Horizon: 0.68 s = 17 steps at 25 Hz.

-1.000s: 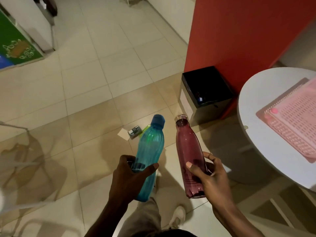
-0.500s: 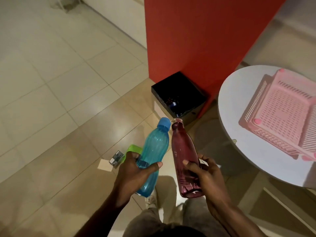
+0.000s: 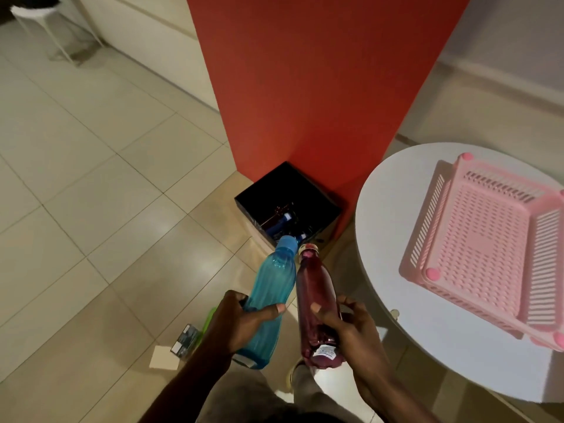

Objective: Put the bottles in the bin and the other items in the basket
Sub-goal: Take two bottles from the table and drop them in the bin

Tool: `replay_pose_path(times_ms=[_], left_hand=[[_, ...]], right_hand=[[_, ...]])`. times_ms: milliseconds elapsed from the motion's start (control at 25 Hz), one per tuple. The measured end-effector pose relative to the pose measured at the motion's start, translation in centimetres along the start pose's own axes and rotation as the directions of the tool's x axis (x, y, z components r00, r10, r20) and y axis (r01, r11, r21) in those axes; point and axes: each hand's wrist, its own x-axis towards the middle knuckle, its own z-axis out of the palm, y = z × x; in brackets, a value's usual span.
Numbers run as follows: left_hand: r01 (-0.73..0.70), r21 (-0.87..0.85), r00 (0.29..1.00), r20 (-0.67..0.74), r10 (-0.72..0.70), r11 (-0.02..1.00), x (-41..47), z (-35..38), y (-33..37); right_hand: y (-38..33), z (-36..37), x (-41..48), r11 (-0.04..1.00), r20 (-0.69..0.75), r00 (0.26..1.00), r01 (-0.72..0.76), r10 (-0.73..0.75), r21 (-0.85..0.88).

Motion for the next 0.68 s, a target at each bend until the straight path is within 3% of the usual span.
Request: replay_pose_path(times_ms=[320,480,680], left_hand=[[0.047,0.107,0.998,0.044,-0.052,0.993,10.8,0.6,5.2],[0.081,0.173,0.996,0.020,-0.086,0.982,18.4,0.4,6.5],[0.035,0.322,0.991,0.114,-0.075,0.946,29.7,0.6,9.2]], right_hand=[[-3.4,0.3,11.3,0.994,0.031,0.994,-0.106,0.107,-0.035],[-3.2,3.8,17.4,0.974,-0.028,0.974,-0.227,0.226,-0.023],[-2.8,6.7,24.9,0.948,-0.159,0.941,-0.311,0.297,-0.066]])
